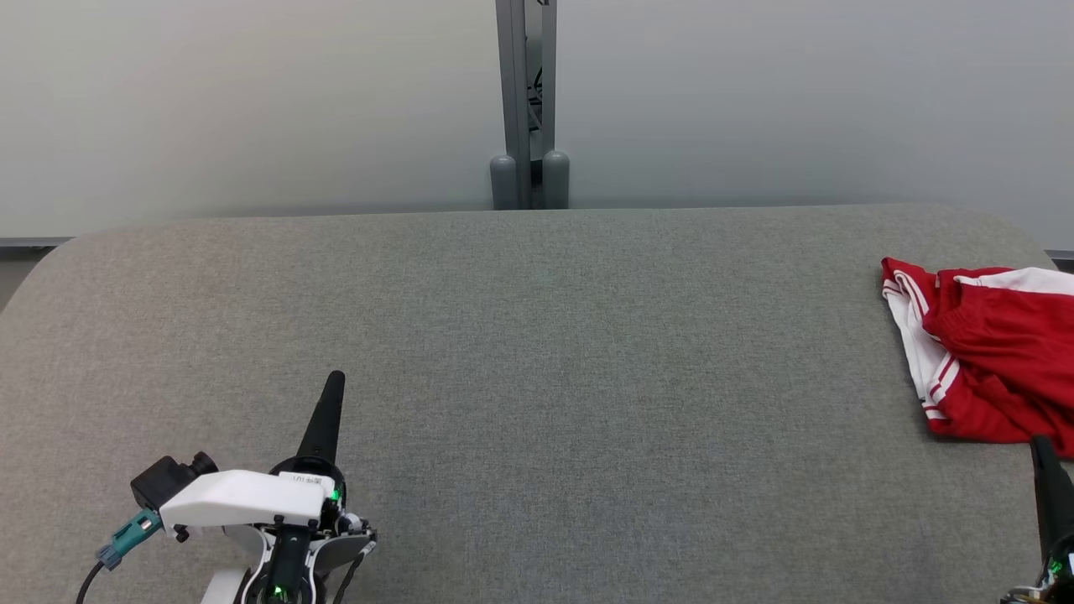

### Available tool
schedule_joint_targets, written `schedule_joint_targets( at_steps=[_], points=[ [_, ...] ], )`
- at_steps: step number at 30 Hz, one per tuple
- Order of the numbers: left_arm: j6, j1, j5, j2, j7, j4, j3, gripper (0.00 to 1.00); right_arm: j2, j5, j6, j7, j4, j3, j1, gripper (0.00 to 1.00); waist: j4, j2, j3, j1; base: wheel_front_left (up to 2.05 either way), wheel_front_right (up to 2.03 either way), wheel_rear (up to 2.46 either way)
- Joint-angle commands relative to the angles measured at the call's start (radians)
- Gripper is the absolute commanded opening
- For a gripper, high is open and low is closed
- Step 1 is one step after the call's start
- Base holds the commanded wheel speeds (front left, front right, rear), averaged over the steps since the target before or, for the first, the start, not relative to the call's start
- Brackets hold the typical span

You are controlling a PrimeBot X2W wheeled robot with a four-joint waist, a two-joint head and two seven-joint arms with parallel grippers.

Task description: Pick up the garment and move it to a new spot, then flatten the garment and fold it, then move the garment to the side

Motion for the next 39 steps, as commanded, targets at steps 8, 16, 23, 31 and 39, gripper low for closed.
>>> schedule_joint_targets(
  at_steps=[8, 16, 23, 31, 39],
  points=[
    [-0.016, -0.037, -0.07, 0.005, 0.017, 0.004, -0.002, 0.0, -0.011, 0.09, 0.0, 0.022, -0.015, -0.014, 0.004, 0.0, -0.003, -0.0001, 0.001, -0.0001, 0.0, 0.0, 0.0],
    [-0.025, -0.052, -0.124, 0.005, 0.029, 0.008, -0.005, 0.0, -0.015, 0.16, 0.0, 0.036, -0.017, -0.025, 0.009, 0.0, -0.006, -0.0001, 0.003, -0.0001, 0.0, 0.0, 0.0],
    [-0.031, -0.059, -0.168, 0.006, 0.038, 0.011, -0.007, 0.0, -0.018, 0.218, 0.0, 0.048, -0.02, -0.031, 0.012, 0.0, -0.008, -0.0001, 0.004, -0.0001, 0.0, 0.0, 0.0],
    [-0.041, -0.069, -0.215, 0.006, 0.048, 0.015, -0.009, 0.0, -0.022, 0.281, 0.0, 0.061, -0.023, -0.038, 0.015, 0.0, -0.011, -0.0001, 0.005, -0.0001, 0.0, 0.0, 0.0],
    [-0.037, -0.064, -0.21, 0.006, 0.047, 0.014, -0.009, 0.0, -0.025, 0.278, 0.0, 0.054, -0.023, -0.033, 0.017, 0.0, -0.011, -0.0001, 0.005, -0.0001, 0.0, 0.0, 0.0]
  ],
)
